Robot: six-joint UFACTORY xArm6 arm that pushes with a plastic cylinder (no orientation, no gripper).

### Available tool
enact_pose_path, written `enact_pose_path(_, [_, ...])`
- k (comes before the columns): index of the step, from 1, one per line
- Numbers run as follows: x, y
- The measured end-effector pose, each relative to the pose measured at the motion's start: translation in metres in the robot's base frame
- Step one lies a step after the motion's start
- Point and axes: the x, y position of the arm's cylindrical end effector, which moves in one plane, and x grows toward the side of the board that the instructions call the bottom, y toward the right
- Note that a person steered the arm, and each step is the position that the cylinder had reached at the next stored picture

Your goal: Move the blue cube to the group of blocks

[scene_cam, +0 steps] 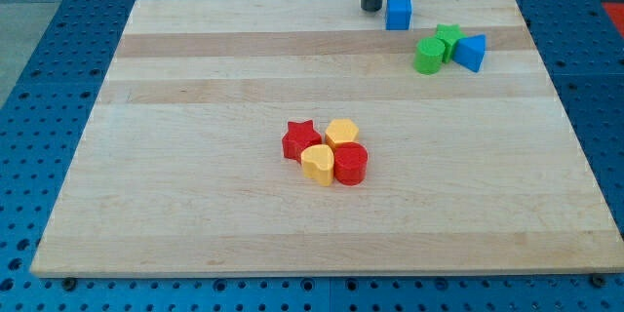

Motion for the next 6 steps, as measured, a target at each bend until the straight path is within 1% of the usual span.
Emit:
enact_pose_path(1, [0.0, 0.023])
enact_pose_path(2, [0.004, 0.034])
enact_pose_path(4, [0.025, 0.035])
enact_pose_path(6, [0.035, 0.035])
